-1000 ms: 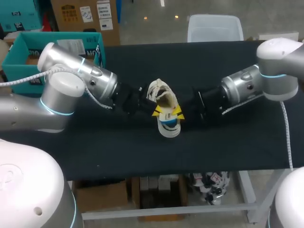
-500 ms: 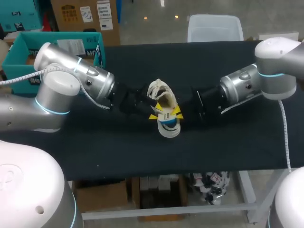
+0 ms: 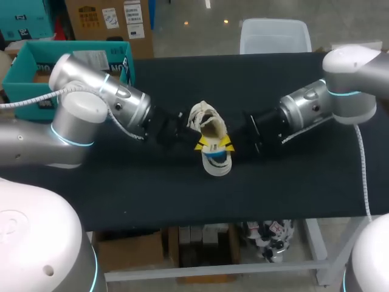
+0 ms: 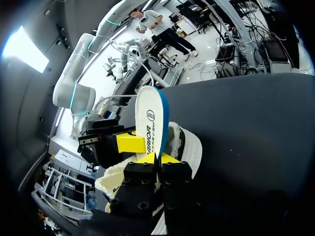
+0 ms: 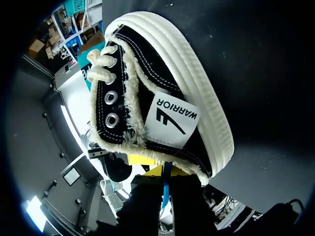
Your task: Open the shoe tongue, take the insole out of the shoe, put the insole back into the shoe, and pack the shoe into the shoebox
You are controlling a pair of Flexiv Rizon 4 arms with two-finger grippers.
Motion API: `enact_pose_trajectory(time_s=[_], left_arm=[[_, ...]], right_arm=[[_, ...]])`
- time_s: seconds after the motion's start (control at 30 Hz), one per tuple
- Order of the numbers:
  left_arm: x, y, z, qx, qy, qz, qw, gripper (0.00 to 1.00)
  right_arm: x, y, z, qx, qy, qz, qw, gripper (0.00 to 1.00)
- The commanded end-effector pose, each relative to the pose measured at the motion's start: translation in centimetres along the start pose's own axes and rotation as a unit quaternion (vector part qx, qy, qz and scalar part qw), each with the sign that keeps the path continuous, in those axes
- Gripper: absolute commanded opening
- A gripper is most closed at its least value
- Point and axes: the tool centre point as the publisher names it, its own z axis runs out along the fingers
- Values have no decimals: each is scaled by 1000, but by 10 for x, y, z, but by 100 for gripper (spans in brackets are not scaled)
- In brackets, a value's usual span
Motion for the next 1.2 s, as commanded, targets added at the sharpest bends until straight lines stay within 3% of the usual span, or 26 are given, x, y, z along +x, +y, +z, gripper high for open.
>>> enact_pose_trajectory(time_s=[0.03,0.27,0.47,0.53,0.57,0.6,0.93,1.0,1.1,1.2], left_arm=[[-6,10,4,-8,4,-2,1000,0],[-7,20,8,-16,8,-11,1000,0],[-2,19,12,-13,12,-16,1000,0],[-1,18,12,-12,11,-17,1000,0],[-1,18,11,-12,10,-19,1000,0],[-1,17,10,-12,9,-19,1000,0],[-1,14,7,-16,3,-23,1000,0],[0,14,7,-17,2,-24,1000,0],[0,13,7,-18,3,-24,1000,0],[0,13,8,-19,1,-25,1000,0]], right_arm=[[8,14,5,12,-19,5,1000,0],[3,26,2,8,-17,15,1000,0],[2,20,-1,0,-9,15,1000,0],[4,15,-3,-5,-4,11,1000,40],[4,12,-4,-8,-3,8,1000,48],[5,8,-5,-9,-1,5,1000,49],[1,-11,-9,-16,9,-7,1000,33],[0,-11,-7,-14,9,-6,1000,22],[-1,-10,-6,-11,8,-6,1000,14],[-1,-8,-4,-6,8,-5,1000,12]])
